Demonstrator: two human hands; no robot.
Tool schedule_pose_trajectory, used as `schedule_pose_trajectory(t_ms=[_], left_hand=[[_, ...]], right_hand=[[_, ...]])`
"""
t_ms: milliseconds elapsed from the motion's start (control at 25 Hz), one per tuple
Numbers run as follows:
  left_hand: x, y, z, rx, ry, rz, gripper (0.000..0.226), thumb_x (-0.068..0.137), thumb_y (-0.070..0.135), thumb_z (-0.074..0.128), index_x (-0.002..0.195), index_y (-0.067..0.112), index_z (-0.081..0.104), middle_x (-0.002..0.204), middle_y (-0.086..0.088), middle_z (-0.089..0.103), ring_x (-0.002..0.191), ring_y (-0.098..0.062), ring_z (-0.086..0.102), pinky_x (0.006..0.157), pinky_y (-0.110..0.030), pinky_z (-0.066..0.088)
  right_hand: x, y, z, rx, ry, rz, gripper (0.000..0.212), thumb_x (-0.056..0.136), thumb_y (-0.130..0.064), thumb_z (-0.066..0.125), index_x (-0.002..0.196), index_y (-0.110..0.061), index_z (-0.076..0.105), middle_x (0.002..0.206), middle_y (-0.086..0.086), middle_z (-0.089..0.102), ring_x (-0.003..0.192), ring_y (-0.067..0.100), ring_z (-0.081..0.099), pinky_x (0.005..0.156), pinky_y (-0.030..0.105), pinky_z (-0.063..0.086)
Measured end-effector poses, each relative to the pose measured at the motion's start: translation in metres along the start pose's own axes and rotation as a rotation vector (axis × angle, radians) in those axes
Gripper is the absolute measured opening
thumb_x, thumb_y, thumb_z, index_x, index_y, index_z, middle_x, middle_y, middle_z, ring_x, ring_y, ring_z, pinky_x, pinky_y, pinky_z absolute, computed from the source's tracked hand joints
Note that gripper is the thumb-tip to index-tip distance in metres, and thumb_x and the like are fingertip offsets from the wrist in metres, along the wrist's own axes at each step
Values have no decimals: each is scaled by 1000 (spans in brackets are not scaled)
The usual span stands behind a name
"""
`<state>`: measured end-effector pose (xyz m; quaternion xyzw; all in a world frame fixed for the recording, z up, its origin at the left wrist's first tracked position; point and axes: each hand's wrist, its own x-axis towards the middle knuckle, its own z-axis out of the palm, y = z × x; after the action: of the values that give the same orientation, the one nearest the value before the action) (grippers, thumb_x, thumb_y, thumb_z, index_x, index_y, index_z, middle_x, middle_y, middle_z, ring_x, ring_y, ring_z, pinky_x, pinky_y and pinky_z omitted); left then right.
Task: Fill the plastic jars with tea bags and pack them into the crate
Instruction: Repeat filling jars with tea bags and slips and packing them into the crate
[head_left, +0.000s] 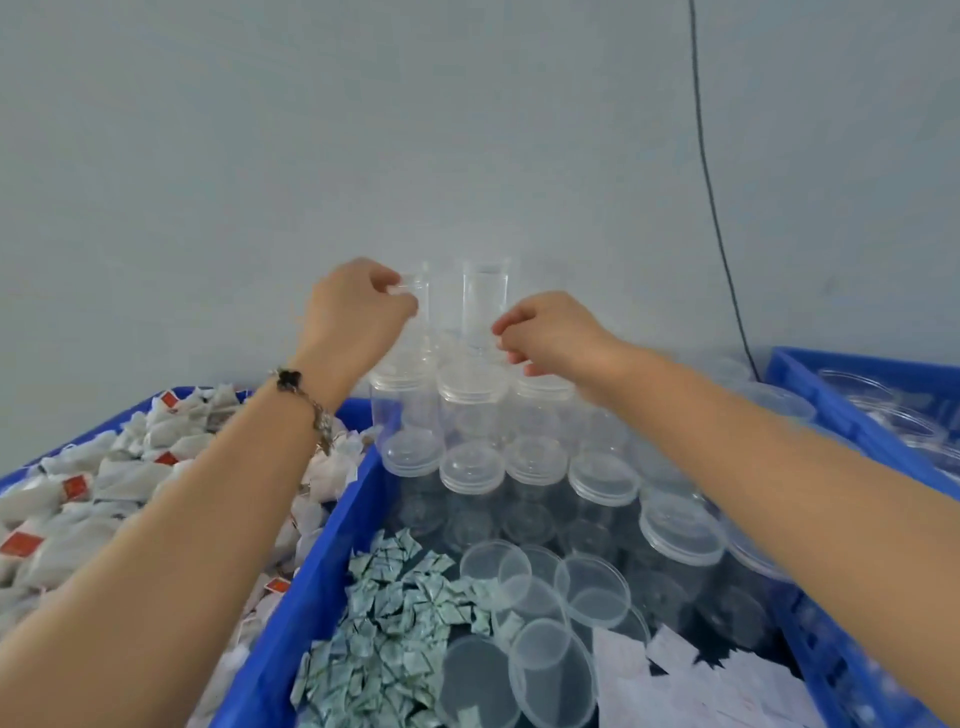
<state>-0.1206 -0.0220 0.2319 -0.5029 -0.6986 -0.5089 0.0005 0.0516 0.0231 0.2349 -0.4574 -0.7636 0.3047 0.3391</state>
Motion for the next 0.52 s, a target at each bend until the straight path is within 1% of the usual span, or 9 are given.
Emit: schedule_pose_trajectory(t_ms=[40, 80, 120, 160, 200, 280, 320, 400, 520], left_hand=[[15, -7, -1, -21, 17, -72, 49, 82, 20, 67, 129, 11, 55, 126, -5, 58, 101, -15, 51, 79, -27, 36], [26, -16, 0, -28, -17, -153, 60, 82, 19, 68, 137, 8, 45, 132, -8, 52, 109, -19, 49, 80, -29, 35], [34, -24, 5, -32, -73, -224, 68, 83, 18, 69, 141, 5, 35, 138, -12, 46, 117, -24, 46, 80, -30, 33], [39, -32, 12, -40, -124, -280, 75, 83, 16, 69, 144, 3, 27, 141, -15, 41, 123, -28, 43, 81, -31, 32], [42, -41, 21, -51, -159, -318, 81, 83, 15, 70, 145, 2, 20, 143, -17, 38, 127, -31, 40, 82, -32, 32], [47, -56, 38, -67, -204, -349, 95, 80, 15, 73, 148, 3, 9, 145, -19, 35, 129, -34, 39, 85, -33, 33], [51, -61, 45, -81, -209, -351, 100, 78, 16, 76, 148, 4, 6, 145, -19, 35, 129, -34, 39, 87, -34, 33], [59, -69, 53, -128, -206, -331, 104, 75, 16, 79, 148, 7, 6, 146, -18, 34, 130, -34, 39, 88, -34, 33], [62, -68, 59, -173, -196, -276, 101, 72, 11, 78, 149, 10, 12, 147, -13, 34, 128, -29, 40, 88, -32, 33]], right_hand=[[12, 0, 4, 78, -6, 21, 13, 85, -4, 56, 93, -9, 65, 87, 6, 61, 83, 18, 58, 71, 29, 50], [24, 0, 10, 121, -35, 33, 20, 85, -4, 57, 103, -10, 63, 96, 7, 61, 88, 19, 58, 74, 29, 49], [35, 0, 19, 133, -75, 40, 35, 85, -5, 59, 120, -8, 57, 110, 8, 59, 99, 19, 57, 82, 30, 48], [45, 1, 30, 135, -114, 49, 52, 85, -7, 61, 135, -7, 46, 127, 8, 53, 113, 21, 53, 93, 31, 46], [54, 1, 41, 142, -148, 56, 65, 85, -7, 61, 144, -7, 34, 140, 8, 44, 124, 22, 46, 102, 34, 41], [68, 0, 61, 184, -197, 61, 79, 85, -6, 61, 150, -12, 16, 152, 8, 28, 136, 25, 34, 109, 34, 31], [73, -1, 67, 199, -216, 59, 84, 85, -4, 59, 151, -15, 9, 155, 8, 22, 138, 25, 29, 106, 30, 29], [81, -4, 77, 207, -236, 59, 89, 85, 0, 55, 152, -19, 1, 157, 7, 16, 141, 25, 24, 96, 26, 26], [84, -8, 84, 226, -215, 72, 88, 84, 7, 50, 152, -19, -1, 156, 8, 17, 140, 27, 25, 90, 26, 28]])
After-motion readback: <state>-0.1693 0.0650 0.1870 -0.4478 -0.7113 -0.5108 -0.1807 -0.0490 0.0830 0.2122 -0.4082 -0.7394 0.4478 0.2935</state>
